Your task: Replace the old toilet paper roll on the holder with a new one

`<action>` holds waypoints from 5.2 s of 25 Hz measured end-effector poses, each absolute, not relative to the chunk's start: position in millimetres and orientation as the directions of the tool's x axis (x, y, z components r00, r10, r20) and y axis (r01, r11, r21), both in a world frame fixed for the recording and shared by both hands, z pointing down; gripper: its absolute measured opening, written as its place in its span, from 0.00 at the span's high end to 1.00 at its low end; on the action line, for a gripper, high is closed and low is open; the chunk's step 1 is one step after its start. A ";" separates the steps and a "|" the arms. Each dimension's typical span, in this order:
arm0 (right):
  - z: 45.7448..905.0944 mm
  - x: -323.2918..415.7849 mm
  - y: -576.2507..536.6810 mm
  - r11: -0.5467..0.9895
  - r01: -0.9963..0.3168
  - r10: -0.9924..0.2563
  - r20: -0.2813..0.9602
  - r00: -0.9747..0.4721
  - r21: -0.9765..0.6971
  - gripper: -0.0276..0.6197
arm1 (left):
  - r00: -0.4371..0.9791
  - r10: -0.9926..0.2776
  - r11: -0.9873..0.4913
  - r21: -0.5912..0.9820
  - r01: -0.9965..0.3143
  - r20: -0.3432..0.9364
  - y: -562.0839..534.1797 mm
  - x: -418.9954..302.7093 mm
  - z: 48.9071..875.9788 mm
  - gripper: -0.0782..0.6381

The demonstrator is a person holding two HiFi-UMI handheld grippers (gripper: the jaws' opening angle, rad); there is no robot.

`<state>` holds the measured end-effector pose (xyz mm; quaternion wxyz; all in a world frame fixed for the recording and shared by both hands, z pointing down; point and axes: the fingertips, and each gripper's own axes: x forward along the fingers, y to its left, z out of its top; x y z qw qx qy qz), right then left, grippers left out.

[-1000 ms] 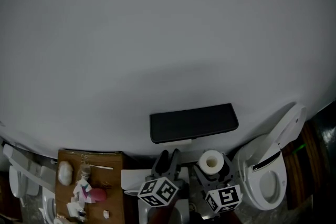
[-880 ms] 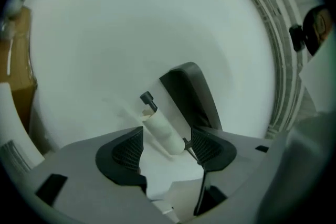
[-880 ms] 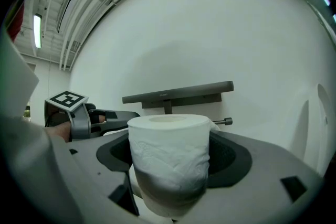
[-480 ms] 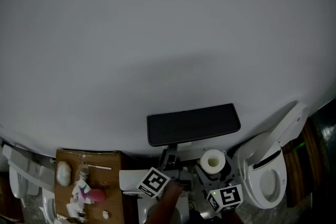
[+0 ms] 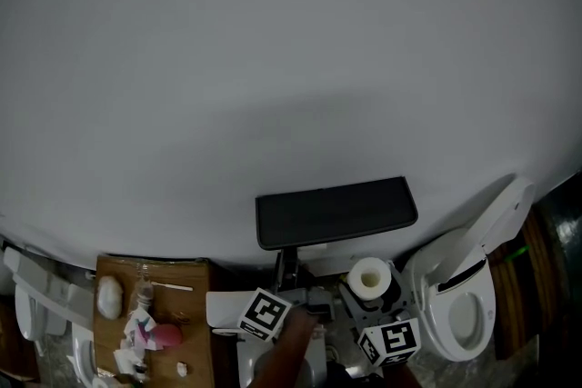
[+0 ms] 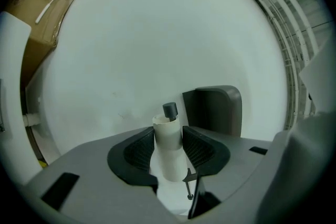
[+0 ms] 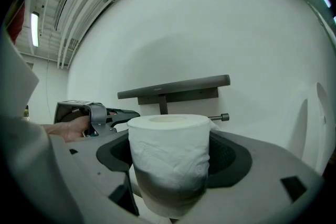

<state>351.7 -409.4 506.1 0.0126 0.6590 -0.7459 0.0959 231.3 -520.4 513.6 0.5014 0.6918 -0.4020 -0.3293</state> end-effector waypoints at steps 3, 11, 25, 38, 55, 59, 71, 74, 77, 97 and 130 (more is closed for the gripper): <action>503.4 346.6 -408.9 0.125 -0.985 -0.979 0.148 -0.141 -0.116 0.37 | 0.444 -0.894 -0.171 0.961 -0.218 -0.058 -518.2 224.4 512.6 0.63; 500.3 336.8 -410.4 0.139 -0.984 -0.978 0.137 -0.154 -0.115 0.37 | 0.390 -0.914 -0.179 0.972 -0.153 -0.107 -516.3 202.8 500.9 0.65; 492.1 304.6 -415.9 0.205 -0.972 -0.968 0.121 -0.218 -0.113 0.37 | 0.281 -0.951 -0.173 0.973 -0.149 -0.126 -512.0 142.2 492.4 0.65; 478.6 248.0 -420.2 0.317 -0.942 -0.938 0.107 -0.328 -0.108 0.37 | 0.203 -0.972 -0.214 0.783 -0.584 -0.115 -486.7 70.3 468.9 0.66; 491.6 203.4 -429.1 0.360 -0.918 -0.914 0.133 -0.382 -0.164 0.37 | 0.185 -0.980 -0.179 -0.090 -0.980 -0.067 -445.7 71.4 446.7 0.66; 503.9 187.6 -444.2 0.365 -0.895 -0.902 0.142 -0.408 -0.257 0.37 | 0.173 -0.984 -0.168 -0.108 -0.980 -0.036 -442.8 61.9 457.2 0.66; 517.8 160.3 -486.1 0.302 -0.718 -0.880 0.107 -0.463 -0.627 0.37 | 0.112 -0.993 -0.109 -0.084 -0.991 -0.038 -428.5 41.0 457.4 0.66; 521.6 162.0 -494.6 0.247 -0.642 -0.887 0.097 -0.451 -0.726 0.37 | 0.094 -0.995 -0.091 -0.077 -0.993 -0.042 -426.6 35.5 454.7 0.66; 521.0 166.1 -504.9 0.196 -0.548 -0.901 0.072 -0.429 -0.813 0.37 | 0.078 -0.996 -0.075 -0.071 -0.995 -0.038 -424.6 30.5 454.6 0.66; 498.8 206.0 -531.1 0.174 -0.130 -0.958 -0.137 -0.253 -0.976 0.37 | 0.108 -0.994 -0.107 -0.065 -0.992 -0.014 -429.4 42.9 456.6 0.66; 510.5 304.1 -500.9 0.204 -0.049 -0.978 -0.205 0.030 -0.978 0.36 | 0.239 -0.971 -0.239 -0.036 -0.970 -0.011 -433.0 105.3 455.6 0.66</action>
